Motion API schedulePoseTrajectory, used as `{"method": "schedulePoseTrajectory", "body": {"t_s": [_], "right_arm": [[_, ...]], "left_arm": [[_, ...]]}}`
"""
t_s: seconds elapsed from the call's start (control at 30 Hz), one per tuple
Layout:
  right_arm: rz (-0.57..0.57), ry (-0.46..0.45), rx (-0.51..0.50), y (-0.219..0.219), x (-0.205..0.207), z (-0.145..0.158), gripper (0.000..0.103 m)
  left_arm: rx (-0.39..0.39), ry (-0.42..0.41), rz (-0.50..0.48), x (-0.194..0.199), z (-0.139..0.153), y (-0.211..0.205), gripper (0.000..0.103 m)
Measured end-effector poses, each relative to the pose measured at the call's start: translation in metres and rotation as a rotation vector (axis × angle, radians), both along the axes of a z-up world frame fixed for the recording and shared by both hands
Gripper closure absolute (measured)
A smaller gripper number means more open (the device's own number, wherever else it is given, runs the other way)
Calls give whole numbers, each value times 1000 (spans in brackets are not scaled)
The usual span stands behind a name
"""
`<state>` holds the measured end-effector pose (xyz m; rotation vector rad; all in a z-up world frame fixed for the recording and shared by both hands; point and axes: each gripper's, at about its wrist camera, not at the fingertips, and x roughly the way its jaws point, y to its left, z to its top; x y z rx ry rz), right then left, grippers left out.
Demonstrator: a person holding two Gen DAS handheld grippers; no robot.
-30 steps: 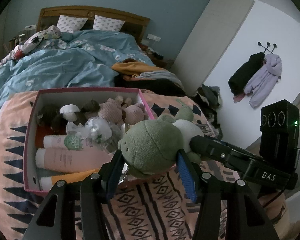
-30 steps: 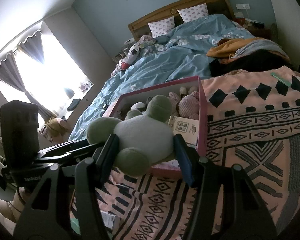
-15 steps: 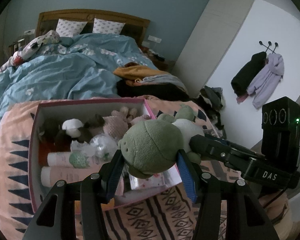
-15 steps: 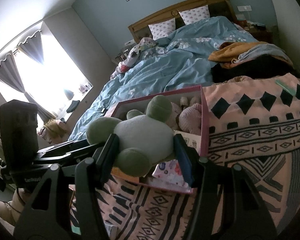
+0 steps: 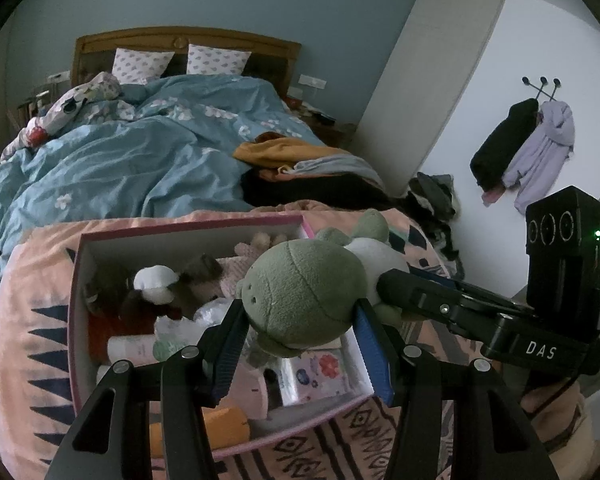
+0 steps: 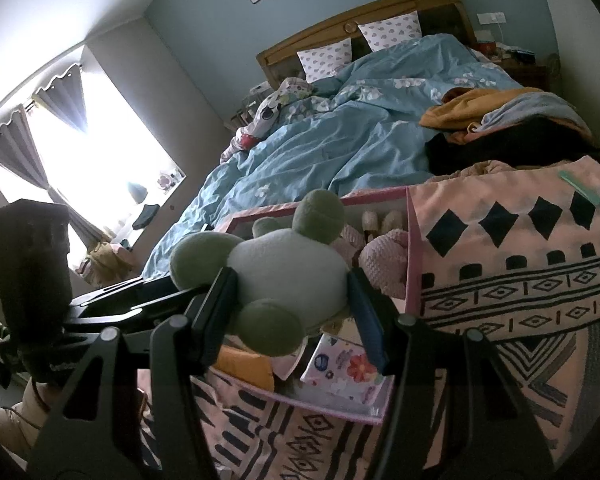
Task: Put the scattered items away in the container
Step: 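Lower the held plush frog with both grippers over the pink box opening, then open both grippers to drop the plush frog into the pink box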
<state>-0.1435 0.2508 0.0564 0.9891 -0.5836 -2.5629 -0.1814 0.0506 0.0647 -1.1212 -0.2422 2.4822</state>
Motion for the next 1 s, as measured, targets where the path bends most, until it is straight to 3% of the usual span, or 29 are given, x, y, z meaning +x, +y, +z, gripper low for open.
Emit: {"method": "schedulePoseTrajectory", "body": {"t_s": [0.5, 1.0], "right_arm": [[1, -8, -5, -1, -18, -7, 44], [-20, -1, 0, 5, -49, -4, 44]], "left_arm": [[-17, 0, 15, -19, -4, -3, 48], [-82, 36, 18, -49, 4, 3, 48]]}}
